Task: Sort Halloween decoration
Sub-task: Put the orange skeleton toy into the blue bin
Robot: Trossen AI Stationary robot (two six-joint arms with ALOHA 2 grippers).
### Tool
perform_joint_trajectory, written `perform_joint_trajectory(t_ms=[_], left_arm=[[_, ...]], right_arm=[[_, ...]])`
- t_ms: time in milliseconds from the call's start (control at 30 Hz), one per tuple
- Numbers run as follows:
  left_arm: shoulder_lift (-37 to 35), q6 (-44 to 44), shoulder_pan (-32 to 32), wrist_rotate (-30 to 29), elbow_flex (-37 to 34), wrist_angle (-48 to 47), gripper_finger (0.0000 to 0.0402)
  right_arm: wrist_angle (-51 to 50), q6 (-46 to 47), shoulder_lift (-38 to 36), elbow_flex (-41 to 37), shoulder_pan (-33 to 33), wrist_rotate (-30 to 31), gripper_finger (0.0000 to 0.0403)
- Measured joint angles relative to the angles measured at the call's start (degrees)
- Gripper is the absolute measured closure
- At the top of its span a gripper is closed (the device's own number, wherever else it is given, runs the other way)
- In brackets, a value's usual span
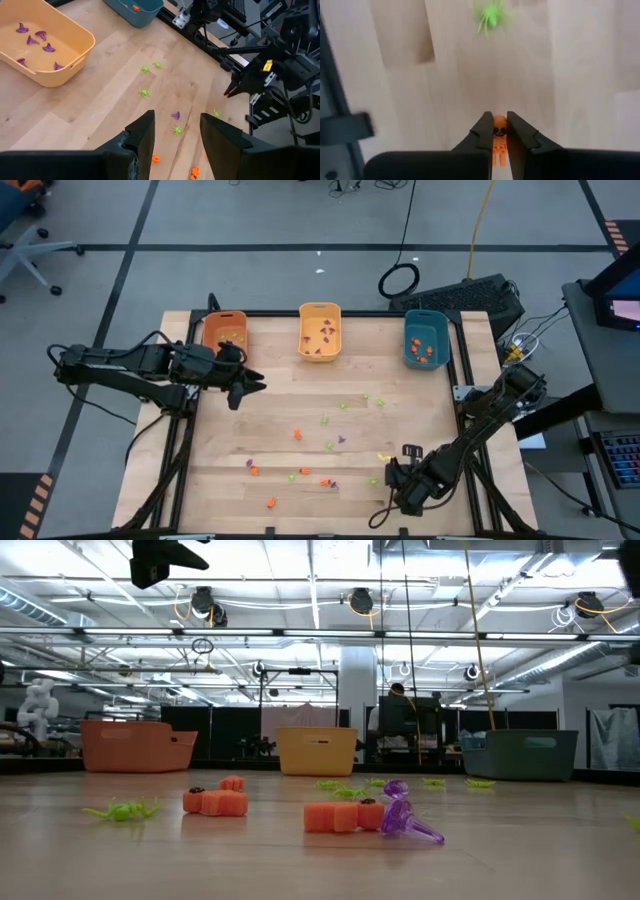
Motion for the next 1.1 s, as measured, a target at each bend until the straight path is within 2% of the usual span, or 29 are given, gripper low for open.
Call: perform_joint_trajectory(t_ms=[333, 667, 900, 1100], left_arm=[[-0.01, -0.09, 0.00, -0.44, 0.00, 0.00, 0.0245], [-0.02, -0.42, 0.00, -0.68, 0.00, 0.00, 0.0245], [0.00, -0.42, 0.00, -1.80, 0.00, 0.02, 0.0245], [0.00, -0.46, 0.00, -2.00, 0.00, 0.15, 0.0245]], right_arm=[[2.31, -0.83, -8.61, 0.17, -7.74, 0.83, 0.0394], [11.57, -3.21, -19.66, 0.18, -17.64, 3.37, 0.0394], [21.71, -8.98, -25.80, 0.24, -23.75, 8.03, 0.0394], [33.40, -19.36, -27.38, 0.24, -28.57, 13.18, 0.0394]])
